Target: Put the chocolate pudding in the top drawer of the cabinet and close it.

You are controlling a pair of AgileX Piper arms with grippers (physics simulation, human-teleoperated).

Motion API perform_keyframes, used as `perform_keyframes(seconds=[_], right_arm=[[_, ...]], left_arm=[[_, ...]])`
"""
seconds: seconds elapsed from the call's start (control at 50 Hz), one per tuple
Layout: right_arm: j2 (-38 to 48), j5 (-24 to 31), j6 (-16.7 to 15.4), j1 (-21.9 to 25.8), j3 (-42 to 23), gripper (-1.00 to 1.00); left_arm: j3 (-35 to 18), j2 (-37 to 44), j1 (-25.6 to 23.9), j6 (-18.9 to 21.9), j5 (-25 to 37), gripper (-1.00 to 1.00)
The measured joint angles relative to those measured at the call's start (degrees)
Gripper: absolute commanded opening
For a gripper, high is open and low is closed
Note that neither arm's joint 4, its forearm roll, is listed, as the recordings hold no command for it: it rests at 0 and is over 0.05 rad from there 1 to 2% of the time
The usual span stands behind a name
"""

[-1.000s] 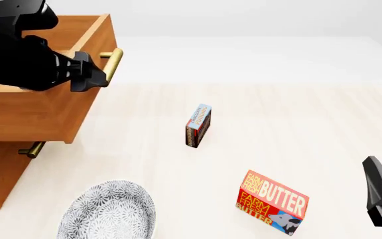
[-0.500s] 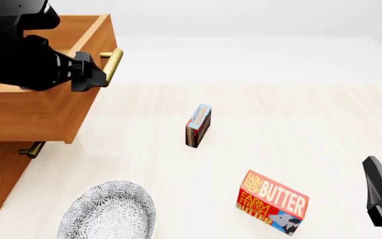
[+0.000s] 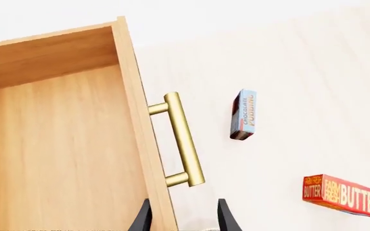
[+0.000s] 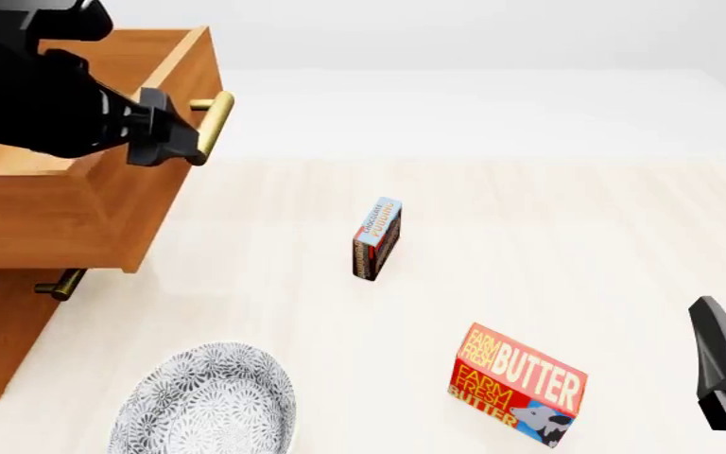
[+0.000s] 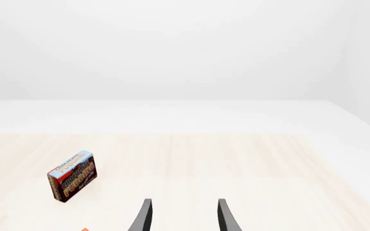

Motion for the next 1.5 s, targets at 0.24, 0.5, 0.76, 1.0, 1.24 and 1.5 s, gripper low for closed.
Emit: perform_keyframes(seconds=[0.24,0.5,0.76,1.0,1.24,1.5], right_arm=[[0.0,0.0,0.0,0.0,0.0,1.0],[0.0,0.0,0.0,0.0,0.0,1.0],[0.0,0.0,0.0,0.0,0.0,1.0],[0.0,0.0,0.0,0.0,0.0,1.0],[0.0,0.0,0.0,0.0,0.0,1.0],[0.0,0.0,0.0,0.0,0.0,1.0]], left_arm=[[-1.5,-0.9,-0.2,2.6,0.3,1.0],[-5.0,-5.5,-2.8,7.9,-1.8,1.0],[-0.5,-12.2,-6.6,11.1,-6.8,1.0],[8.2,-18.7,-11.6,13.7,-13.4,1.0],[16.0,-26.8,-16.5,16.9,-17.2,1.0],[24.2,-33.2,-23.9,19.9,-23.1,1.0]])
